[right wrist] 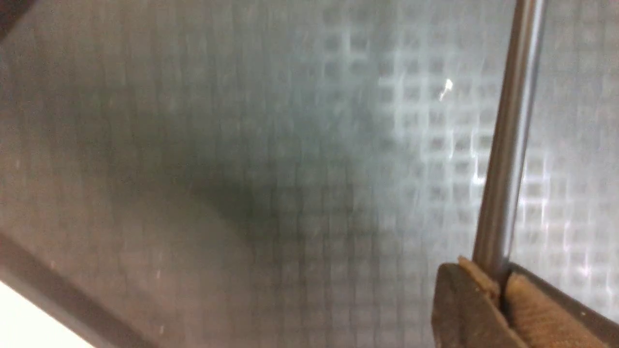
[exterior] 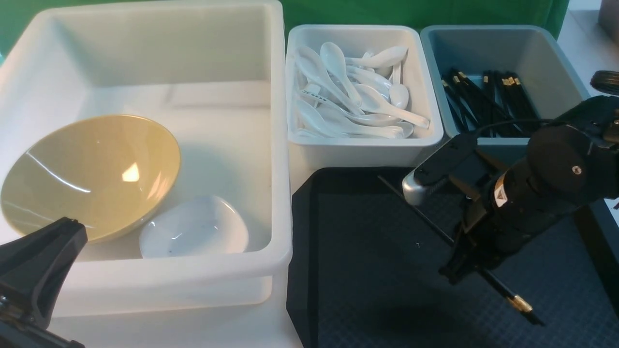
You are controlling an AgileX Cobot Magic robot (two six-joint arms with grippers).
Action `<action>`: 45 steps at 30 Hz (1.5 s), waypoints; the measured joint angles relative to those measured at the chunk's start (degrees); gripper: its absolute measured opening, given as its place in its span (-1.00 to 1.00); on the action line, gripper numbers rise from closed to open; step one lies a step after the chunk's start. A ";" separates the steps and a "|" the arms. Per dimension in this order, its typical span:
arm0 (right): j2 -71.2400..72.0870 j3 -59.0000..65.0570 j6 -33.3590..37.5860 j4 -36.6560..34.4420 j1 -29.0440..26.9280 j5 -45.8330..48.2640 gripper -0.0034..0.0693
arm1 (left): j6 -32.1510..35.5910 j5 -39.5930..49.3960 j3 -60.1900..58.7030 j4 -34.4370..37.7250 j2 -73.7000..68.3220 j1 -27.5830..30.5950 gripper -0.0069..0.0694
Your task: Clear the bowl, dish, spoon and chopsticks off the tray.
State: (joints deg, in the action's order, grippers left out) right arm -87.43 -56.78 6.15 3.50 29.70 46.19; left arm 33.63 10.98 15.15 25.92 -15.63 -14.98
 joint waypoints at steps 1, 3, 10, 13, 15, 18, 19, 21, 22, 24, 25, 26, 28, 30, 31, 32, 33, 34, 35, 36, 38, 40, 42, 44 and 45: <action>2.06 0.00 0.58 0.12 0.00 0.36 -0.67 | 0.00 -0.04 0.00 0.00 0.00 0.00 -0.84; 4.88 -0.49 1.39 0.79 -0.06 0.41 -0.67 | 0.00 -0.10 0.00 0.00 0.00 0.00 -0.84; 9.63 -9.14 3.38 4.61 -6.55 -18.02 -0.67 | 0.00 -1.39 0.00 0.00 0.00 0.00 -0.84; 5.59 -10.86 1.19 5.29 -12.70 -35.40 -0.67 | 0.05 -1.68 0.00 0.00 0.00 0.00 -0.84; 1.85 -11.03 -2.63 5.43 -16.22 -45.62 -0.67 | 0.05 -1.86 0.00 0.00 0.00 0.00 -0.84; -3.00 -11.87 -8.09 5.43 -19.40 -52.84 -0.65 | 0.05 -1.97 0.00 0.00 0.00 0.00 -0.84; -6.12 -13.08 -10.54 5.50 -20.88 -53.61 -0.59 | 0.05 -1.97 0.00 0.00 0.00 0.00 -0.84; -8.95 -14.68 -12.52 5.50 -21.89 -52.32 -0.46 | 0.05 -1.97 0.00 0.00 0.00 0.00 -0.84; -9.82 -15.50 -13.69 5.50 -22.21 -51.22 -0.38 | 0.05 -1.97 0.00 0.00 0.00 0.00 -0.84; -10.79 -17.59 -15.71 5.56 -22.43 -47.54 -0.18 | 0.05 -1.97 0.00 0.00 0.00 0.00 -0.84; -10.79 -18.26 -15.96 5.56 -22.43 -46.56 -0.14 | 0.05 -1.97 0.00 0.00 0.00 0.00 -0.84; -10.05 -20.41 -16.24 5.56 -22.43 -41.18 -0.02 | 0.05 -1.97 0.00 -0.05 0.00 0.00 -0.84; -7.56 -23.35 -15.35 5.56 -22.43 -33.50 0.00 | 0.05 -1.97 0.00 -0.05 0.00 0.00 -0.84; -3.64 -25.27 -12.68 5.56 -22.43 -26.85 -0.07 | 0.05 -1.97 0.00 -0.05 0.00 0.00 -0.84; -3.11 -25.27 -12.68 5.56 -22.43 -26.27 -0.08 | 0.05 -1.97 0.00 -0.05 0.00 0.00 -0.84; 1.11 -25.34 -9.94 5.56 -22.31 -22.98 -0.21 | 0.05 -1.91 0.00 -0.05 0.00 0.00 -0.84; 4.54 -24.72 -8.06 5.56 -22.19 -21.78 -0.31 | 0.05 -1.91 0.00 -0.05 0.00 0.00 -0.84; 7.44 -23.37 -6.64 5.50 -22.04 -21.69 -0.40 | 0.05 -1.85 0.00 -0.05 0.00 0.00 -0.84; 11.29 -21.34 -5.77 5.50 -21.53 -22.26 -0.51 | 0.05 -1.80 0.00 -0.05 0.00 0.00 -0.84; 16.77 -17.42 -4.92 5.44 -20.50 -24.88 -0.66 | 0.05 -1.80 0.00 -0.05 0.00 0.00 -0.84; 21.42 -13.18 -4.73 5.37 -19.74 -27.19 -0.75 | 0.05 -1.80 0.00 -0.05 0.00 0.00 -0.84; 30.12 -2.97 -4.60 5.33 -17.85 -34.14 -0.82 | 0.05 -1.75 0.00 -0.05 0.00 0.00 -0.84; 35.90 4.51 -4.60 5.33 -16.74 -39.53 -0.82 | 0.05 -1.75 0.00 -0.05 0.00 0.00 -0.84; 41.49 13.96 -4.94 5.33 -16.07 -44.63 -0.82 | 0.05 -1.75 0.00 -0.05 0.00 0.00 -0.84; 43.50 18.42 -5.23 5.33 -16.00 -46.19 -0.82 | 0.05 -1.75 0.00 -0.05 0.00 0.00 -0.84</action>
State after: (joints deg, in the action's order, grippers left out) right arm -43.93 -38.35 0.91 8.83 13.70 0.00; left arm 33.68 9.23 15.15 25.87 -15.63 -14.98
